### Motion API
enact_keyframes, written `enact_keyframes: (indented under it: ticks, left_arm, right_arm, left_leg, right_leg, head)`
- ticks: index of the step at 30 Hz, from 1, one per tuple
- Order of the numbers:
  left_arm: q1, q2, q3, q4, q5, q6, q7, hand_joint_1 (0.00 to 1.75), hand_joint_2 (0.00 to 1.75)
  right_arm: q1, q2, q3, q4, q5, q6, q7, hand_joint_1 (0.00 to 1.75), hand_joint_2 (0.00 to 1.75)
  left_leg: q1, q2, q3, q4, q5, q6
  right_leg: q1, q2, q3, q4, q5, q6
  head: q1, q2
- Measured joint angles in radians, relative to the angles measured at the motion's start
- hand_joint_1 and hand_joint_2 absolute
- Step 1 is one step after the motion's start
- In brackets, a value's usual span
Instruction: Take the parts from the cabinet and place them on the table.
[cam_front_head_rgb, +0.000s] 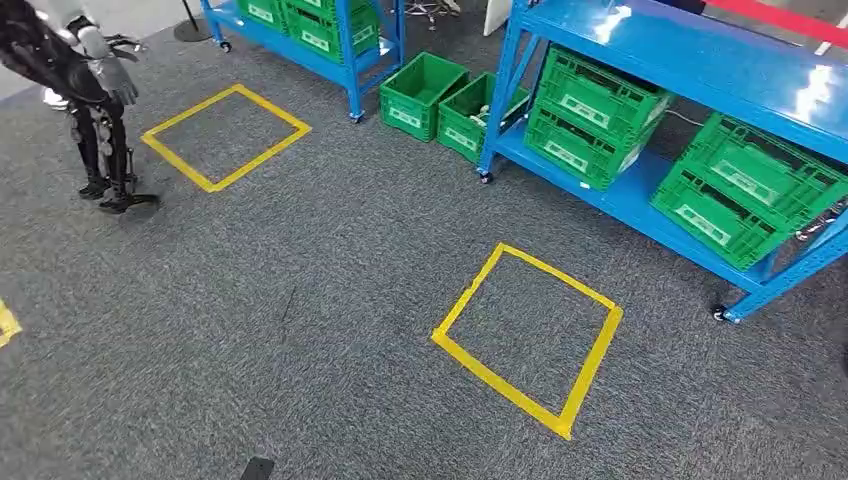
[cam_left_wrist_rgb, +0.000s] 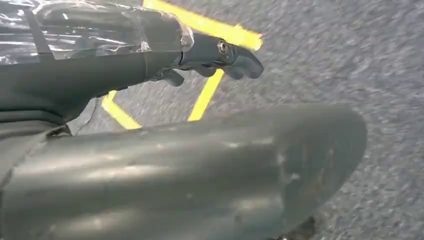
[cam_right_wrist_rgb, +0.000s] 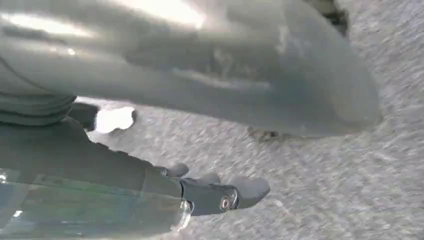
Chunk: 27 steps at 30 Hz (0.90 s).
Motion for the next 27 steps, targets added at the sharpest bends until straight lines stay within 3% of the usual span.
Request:
enact_keyframes:
  ticks: [1, 2, 4, 5, 6, 7, 9, 10, 11, 12, 13, 14, 15, 16, 19, 20, 21, 22, 24, 25, 26, 27]
  left_arm:
    - [-0.001, 0.000, 0.000, -0.001, 0.006, 0.003, -0.011, 0.00, 0.00]
    - [0.000, 0.003, 0.000, -0.001, 0.011, 0.004, -0.019, 0.00, 0.00]
    - [0.001, 0.006, 0.000, -0.001, 0.017, 0.008, -0.031, 0.00, 0.00]
    - [-0.001, 0.007, 0.000, -0.001, 0.019, 0.007, -0.037, 0.00, 0.00]
    - [-0.001, 0.009, 0.000, -0.002, 0.019, 0.008, -0.042, 0.00, 0.00]
    - [0.002, 0.009, 0.000, -0.001, 0.018, 0.008, -0.045, 0.00, 0.00]
    - [0.004, 0.011, 0.000, -0.001, 0.010, 0.017, -0.049, 0.00, 0.00]
    - [0.003, 0.011, 0.000, -0.001, 0.006, 0.023, -0.052, 0.00, 0.00]
    - [0.000, 0.008, -0.002, -0.001, 0.003, 0.029, -0.053, 0.00, 0.00]
    - [-0.002, 0.004, -0.004, -0.001, 0.001, 0.031, -0.052, 0.00, 0.00]
    - [-0.006, -0.001, -0.009, -0.001, -0.001, 0.031, -0.051, 0.00, 0.00]
    - [-0.009, -0.007, -0.012, -0.001, -0.002, 0.031, -0.049, 0.00, 0.00]
    - [-0.010, -0.018, -0.016, -0.001, -0.002, 0.031, -0.047, 0.00, 0.00]
    - [-0.011, -0.023, -0.016, -0.002, -0.002, 0.033, -0.045, 0.00, 0.00]
    - [-0.012, -0.038, -0.018, -0.001, -0.002, 0.031, -0.021, 0.00, 0.00]
    - [-0.013, -0.040, -0.018, -0.002, -0.002, 0.029, -0.015, 0.00, 0.00]
    - [-0.013, -0.039, -0.018, -0.001, -0.002, 0.027, -0.011, 0.00, 0.00]
    - [-0.012, -0.040, -0.018, -0.001, -0.002, 0.026, -0.008, 0.00, 0.00]
    - [-0.008, -0.039, -0.018, -0.001, -0.002, 0.025, -0.001, 0.00, 0.00]
    - [-0.005, -0.038, -0.018, 0.000, -0.002, 0.025, 0.000, 0.00, 0.00]
    - [-0.004, -0.038, -0.018, 0.000, -0.002, 0.025, 0.001, 0.00, 0.00]
    - [-0.004, -0.038, -0.018, 0.000, -0.002, 0.025, 0.000, 0.00, 0.00]
  right_arm:
    - [-0.003, 0.002, 0.000, 0.000, 0.001, 0.000, -0.008, 0.00, 0.00]
    - [-0.003, 0.003, 0.000, -0.001, 0.004, 0.002, -0.016, 0.00, 0.00]
    - [-0.001, 0.005, 0.000, 0.000, 0.005, 0.002, -0.022, 0.00, 0.00]
    - [0.002, 0.006, 0.000, 0.000, 0.006, 0.002, -0.026, 0.00, 0.00]
    - [0.001, 0.012, 0.001, -0.001, 0.006, 0.002, -0.030, 0.00, 0.00]
    - [-0.004, 0.013, 0.001, -0.001, 0.003, 0.002, -0.035, 0.00, 0.00]
    - [-0.009, 0.013, 0.001, -0.001, -0.008, 0.009, -0.040, 0.00, 0.00]
    - [-0.006, 0.013, 0.001, -0.001, -0.015, 0.015, -0.040, 0.00, 0.00]
    - [0.000, 0.011, 0.001, 0.000, -0.018, 0.020, -0.039, 0.00, 0.00]
    - [0.005, 0.006, 0.001, 0.000, -0.022, 0.023, -0.035, 0.00, 0.00]
    - [0.007, 0.003, 0.002, 0.000, -0.025, 0.024, -0.027, 0.00, 0.00]
    - [0.008, -0.002, 0.002, 0.001, -0.025, 0.024, -0.023, 0.00, 0.00]
    - [0.005, -0.013, 0.002, 0.001, -0.026, 0.024, -0.017, 0.00, 0.00]
    - [0.004, -0.018, 0.002, 0.001, -0.026, 0.024, -0.014, 0.00, 0.00]
    - [-0.001, -0.039, 0.002, 0.001, -0.026, 0.021, 0.008, 0.00, 0.00]
    - [0.003, -0.043, 0.002, 0.001, -0.026, 0.019, 0.014, 0.00, 0.00]
    - [0.005, -0.046, 0.002, 0.000, -0.026, 0.019, 0.014, 0.00, 0.00]
    - [0.001, -0.049, 0.002, 0.000, -0.026, 0.016, 0.015, 0.00, 0.00]
    - [-0.009, -0.050, 0.002, -0.001, -0.024, 0.016, 0.015, 0.00, 0.00]
    - [-0.008, -0.050, 0.002, -0.002, -0.024, 0.017, 0.015, 0.00, 0.00]
    - [-0.007, -0.050, 0.002, -0.002, -0.024, 0.017, 0.015, 0.00, 0.00]
    - [-0.004, -0.050, 0.002, -0.002, -0.024, 0.017, 0.015, 0.00, 0.00]
  left_leg:
    - [0.000, 0.014, 0.007, -0.008, -0.008, 0.018]
    - [-0.006, 0.024, 0.008, -0.011, -0.009, 0.025]
    - [-0.004, 0.053, 0.013, -0.017, -0.009, 0.040]
    - [0.000, 0.070, 0.019, -0.022, -0.010, 0.044]
    - [0.000, 0.086, 0.027, -0.027, -0.013, 0.050]
    - [-0.004, 0.109, 0.033, -0.030, -0.016, 0.053]
    - [-0.006, 0.148, 0.038, -0.030, -0.025, 0.057]
    - [-0.007, 0.164, 0.042, -0.030, -0.029, 0.057]
    - [-0.009, 0.176, 0.048, -0.030, -0.034, 0.057]
    - [-0.012, 0.185, 0.055, -0.030, -0.040, 0.056]
    - [-0.014, 0.194, 0.063, -0.031, -0.045, 0.056]
    - [-0.016, 0.202, 0.072, -0.033, -0.049, 0.056]
    - [-0.014, 0.210, 0.074, -0.040, -0.052, 0.055]
    - [-0.019, 0.215, 0.079, -0.041, -0.054, 0.051]
    - [-0.019, 0.248, 0.092, -0.058, -0.056, 0.037]
    - [-0.017, 0.227, 0.101, -0.057, -0.067, 0.030]
    - [-0.016, 0.143, 0.095, -0.034, -0.079, 0.029]
    - [-0.017, 0.117, 0.063, 0.026, -0.109, 0.029]
    - [-0.017, 0.109, -0.023, 0.171, -0.162, 0.024]
    - [-0.018, 0.110, -0.060, 0.219, -0.166, 0.022]
    - [-0.017, 0.113, -0.076, 0.218, -0.141, 0.020]
    - [-0.017, 0.114, -0.071, 0.179, -0.096, 0.019]
  right_leg:
    - [-0.004, 0.014, -0.011, 0.007, -0.003, 0.005]
    - [-0.008, 0.024, -0.014, 0.002, 0.001, 0.011]
    - [-0.011, 0.055, -0.017, -0.003, 0.004, 0.021]
    - [-0.008, 0.031, -0.018, 0.006, -0.004, 0.024]
    - [-0.004, -0.031, -0.034, 0.042, -0.022, 0.031]
    - [-0.006, -0.063, -0.075, 0.113, -0.056, 0.037]
    - [-0.008, -0.088, -0.162, 0.257, -0.106, 0.042]
    - [-0.009, -0.093, -0.185, 0.291, -0.104, 0.043]
    - [-0.009, -0.095, -0.185, 0.280, -0.079, 0.040]
    - [-0.008, -0.095, -0.165, 0.229, -0.035, 0.035]
    - [-0.005, -0.101, -0.128, 0.148, 0.017, 0.025]
    - [0.003, -0.120, -0.089, 0.065, 0.061, 0.010]
    - [0.016, -0.171, -0.067, 0.030, 0.049, -0.007]
    - [0.024, -0.181, -0.062, 0.009, 0.049, -0.015]
    - [0.028, -0.150, -0.056, -0.008, 0.043, -0.020]
    - [0.011, -0.141, -0.033, -0.037, 0.053, -0.017]
    - [0.011, -0.134, -0.023, -0.049, 0.055, -0.019]
    - [0.010, -0.124, -0.018, -0.052, 0.056, -0.023]
    - [0.009, -0.094, -0.014, -0.051, 0.052, -0.028]
    - [0.009, -0.076, -0.012, -0.049, 0.048, -0.027]
    - [0.008, -0.061, -0.007, -0.046, 0.043, -0.025]
    - [0.005, -0.047, -0.003, -0.041, 0.037, -0.021]
  head:
    - [0.002, 0.000]
    - [0.009, 0.000]
    - [0.005, 0.000]
    - [0.005, 0.000]
    - [0.016, 0.000]
    - [0.026, 0.000]
    - [0.026, 0.000]
    - [0.026, 0.000]
    - [0.026, 0.000]
    - [0.026, 0.000]
    - [0.026, 0.000]
    - [0.027, 0.000]
    - [0.024, 0.000]
    - [0.024, 0.000]
    - [0.030, 0.000]
    - [0.032, 0.000]
    - [0.026, 0.000]
    - [0.022, 0.000]
    - [0.013, 0.000]
    - [0.012, 0.000]
    - [0.010, 0.000]
    - [0.009, 0.000]
